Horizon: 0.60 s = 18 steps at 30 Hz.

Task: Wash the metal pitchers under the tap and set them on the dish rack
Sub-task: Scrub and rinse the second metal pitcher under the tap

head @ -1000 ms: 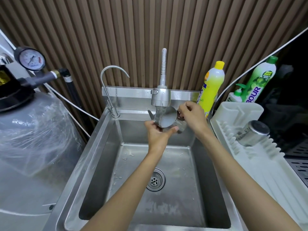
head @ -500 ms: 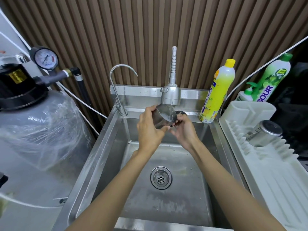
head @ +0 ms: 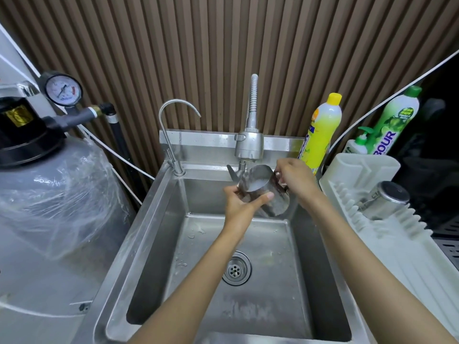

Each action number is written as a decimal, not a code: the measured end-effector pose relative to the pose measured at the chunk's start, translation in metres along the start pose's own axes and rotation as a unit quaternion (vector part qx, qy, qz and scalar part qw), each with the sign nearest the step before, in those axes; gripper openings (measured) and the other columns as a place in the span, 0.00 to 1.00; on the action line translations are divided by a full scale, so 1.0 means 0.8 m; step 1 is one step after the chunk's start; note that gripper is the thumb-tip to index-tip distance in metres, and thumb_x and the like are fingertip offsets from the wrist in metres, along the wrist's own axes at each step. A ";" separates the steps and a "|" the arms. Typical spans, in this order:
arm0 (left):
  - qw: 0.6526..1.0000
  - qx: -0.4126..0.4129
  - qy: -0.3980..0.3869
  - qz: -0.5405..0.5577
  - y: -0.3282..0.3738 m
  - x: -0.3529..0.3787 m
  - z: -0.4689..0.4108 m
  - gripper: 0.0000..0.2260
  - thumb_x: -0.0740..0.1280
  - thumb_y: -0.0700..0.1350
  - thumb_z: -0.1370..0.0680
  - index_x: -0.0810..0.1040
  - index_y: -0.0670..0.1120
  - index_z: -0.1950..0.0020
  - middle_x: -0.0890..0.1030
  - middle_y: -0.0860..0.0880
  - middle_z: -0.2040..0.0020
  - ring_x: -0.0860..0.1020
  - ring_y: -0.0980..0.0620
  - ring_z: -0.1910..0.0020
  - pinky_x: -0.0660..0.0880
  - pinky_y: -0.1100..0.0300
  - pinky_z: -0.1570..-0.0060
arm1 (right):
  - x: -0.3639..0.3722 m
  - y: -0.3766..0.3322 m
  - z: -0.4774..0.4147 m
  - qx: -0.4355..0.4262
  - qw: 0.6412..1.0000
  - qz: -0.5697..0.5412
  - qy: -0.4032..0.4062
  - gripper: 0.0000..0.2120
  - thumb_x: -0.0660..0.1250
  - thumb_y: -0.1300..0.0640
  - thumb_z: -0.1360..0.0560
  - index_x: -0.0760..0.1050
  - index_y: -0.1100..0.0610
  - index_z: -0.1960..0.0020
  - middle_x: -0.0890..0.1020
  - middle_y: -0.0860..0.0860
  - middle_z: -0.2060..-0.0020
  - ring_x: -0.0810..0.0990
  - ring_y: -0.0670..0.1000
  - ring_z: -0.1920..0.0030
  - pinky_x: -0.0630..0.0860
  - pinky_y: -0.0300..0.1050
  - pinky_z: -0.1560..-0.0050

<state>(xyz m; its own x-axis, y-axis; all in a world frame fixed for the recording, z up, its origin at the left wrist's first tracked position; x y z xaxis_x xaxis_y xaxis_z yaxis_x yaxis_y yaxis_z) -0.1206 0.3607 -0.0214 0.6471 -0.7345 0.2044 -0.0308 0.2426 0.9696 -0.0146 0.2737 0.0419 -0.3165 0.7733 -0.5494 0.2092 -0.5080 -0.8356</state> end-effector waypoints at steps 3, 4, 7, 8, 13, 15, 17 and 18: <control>0.998 0.012 -0.023 0.051 0.008 0.009 -0.015 0.26 0.73 0.29 0.34 0.60 0.45 0.47 0.75 0.49 0.51 0.76 0.60 0.54 0.74 0.72 0.58 | -0.010 -0.013 -0.001 -0.068 0.997 0.013 0.040 0.15 0.55 0.52 0.29 0.72 0.63 0.64 0.76 0.57 0.67 0.71 0.55 0.64 0.65 0.48 0.61; 0.998 0.025 -0.023 0.055 0.012 0.008 -0.019 0.27 0.72 0.27 0.34 0.60 0.45 0.49 0.74 0.49 0.50 0.75 0.59 0.53 0.74 0.70 0.56 | -0.009 -0.015 -0.002 -0.081 0.996 -0.015 0.037 0.14 0.56 0.55 0.27 0.71 0.62 0.65 0.75 0.55 0.69 0.70 0.54 0.65 0.65 0.47 0.61; 0.996 0.085 0.006 0.025 0.029 0.001 -0.027 0.28 0.73 0.27 0.36 0.61 0.49 0.50 0.74 0.47 0.47 0.75 0.59 0.52 0.73 0.67 0.50 | 0.001 -0.012 -0.010 -0.064 0.985 -0.161 -0.008 0.13 0.57 0.63 0.25 0.67 0.56 0.69 0.72 0.51 0.72 0.69 0.48 0.68 0.66 0.43 0.63; 0.994 0.111 0.019 0.012 0.036 -0.003 -0.025 0.29 0.74 0.27 0.37 0.62 0.50 0.51 0.73 0.48 0.47 0.75 0.59 0.52 0.73 0.67 0.49 | 0.006 -0.010 -0.012 -0.050 0.976 -0.209 -0.026 0.13 0.56 0.65 0.25 0.67 0.56 0.68 0.71 0.52 0.72 0.69 0.48 0.68 0.66 0.42 0.63; 0.952 0.252 0.013 -0.172 0.071 -0.018 -0.007 0.29 0.77 0.35 0.36 0.62 0.48 0.45 0.75 0.47 0.46 0.75 0.53 0.49 0.72 0.66 0.46 | 0.048 0.014 -0.009 0.032 0.890 -0.441 -0.115 0.13 0.53 0.65 0.24 0.64 0.56 0.66 0.68 0.50 0.71 0.67 0.47 0.67 0.71 0.40 0.61; 0.931 0.272 -0.002 -0.243 0.077 -0.025 -0.004 0.29 0.78 0.40 0.35 0.63 0.47 0.42 0.76 0.45 0.42 0.75 0.49 0.43 0.72 0.58 0.42 | 0.067 0.024 -0.007 0.061 0.860 -0.489 -0.134 0.10 0.54 0.62 0.25 0.66 0.55 0.64 0.68 0.53 0.66 0.69 0.49 0.63 0.75 0.43 0.58; 0.914 0.283 0.000 -0.290 0.078 -0.031 -0.003 0.31 0.78 0.44 0.35 0.64 0.45 0.39 0.76 0.45 0.40 0.74 0.47 0.40 0.72 0.53 0.40 | 0.077 0.028 -0.003 0.079 0.857 -0.493 -0.130 0.09 0.54 0.61 0.25 0.66 0.55 0.63 0.67 0.53 0.65 0.69 0.49 0.63 0.77 0.41 0.63; 0.911 0.284 0.000 -0.300 0.078 -0.034 -0.002 0.31 0.78 0.46 0.35 0.65 0.45 0.38 0.76 0.45 0.40 0.74 0.48 0.40 0.72 0.52 0.40 | 0.079 0.028 0.000 0.084 0.861 -0.485 -0.130 0.10 0.53 0.61 0.24 0.66 0.55 0.63 0.66 0.51 0.67 0.69 0.47 0.66 0.76 0.40 0.66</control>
<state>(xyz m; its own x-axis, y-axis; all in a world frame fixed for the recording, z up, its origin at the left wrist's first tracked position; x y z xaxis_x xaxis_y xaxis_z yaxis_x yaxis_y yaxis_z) -0.1391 0.3968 0.0332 0.6778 -0.6266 -0.3846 -0.0614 -0.5695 0.8197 -0.0295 0.3111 -0.0116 -0.4677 0.7643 0.4440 -0.3997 0.2651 -0.8775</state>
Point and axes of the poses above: each hand's wrist, its own z-axis away from the middle knuckle, its own x-axis out of the palm, y = z × x, the point moved 6 cm from there along -z, towards the middle knuckle
